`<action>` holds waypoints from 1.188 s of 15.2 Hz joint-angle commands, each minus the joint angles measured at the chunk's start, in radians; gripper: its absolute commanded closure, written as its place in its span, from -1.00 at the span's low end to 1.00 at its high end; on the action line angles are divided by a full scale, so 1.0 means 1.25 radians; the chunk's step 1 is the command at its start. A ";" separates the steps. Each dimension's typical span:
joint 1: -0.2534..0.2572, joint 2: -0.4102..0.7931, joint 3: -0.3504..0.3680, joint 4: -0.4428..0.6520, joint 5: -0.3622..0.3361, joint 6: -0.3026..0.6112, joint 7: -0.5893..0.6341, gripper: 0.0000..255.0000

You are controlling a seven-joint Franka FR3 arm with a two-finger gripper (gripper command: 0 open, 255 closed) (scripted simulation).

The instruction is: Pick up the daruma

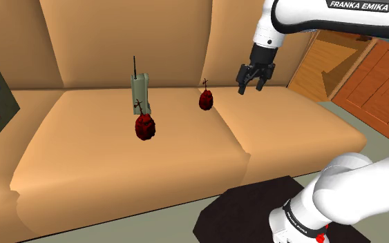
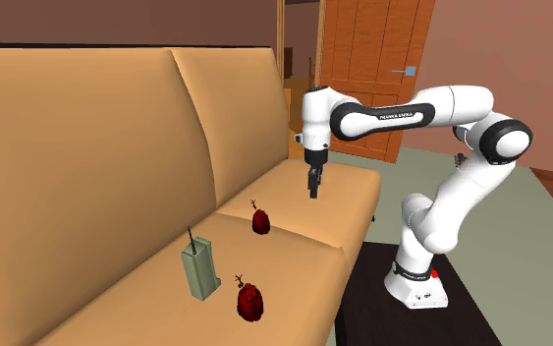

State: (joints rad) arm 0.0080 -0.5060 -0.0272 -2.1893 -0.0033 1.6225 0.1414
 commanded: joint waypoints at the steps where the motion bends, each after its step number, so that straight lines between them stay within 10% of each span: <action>1: 0.002 0.076 -0.008 0.051 0.005 0.016 -0.015 -1.00; 18: 0.005 0.616 -0.019 0.576 0.077 -0.040 -0.088 -1.00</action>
State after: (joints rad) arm 0.0156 0.2477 -0.0512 -1.4803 0.0917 1.5683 0.0345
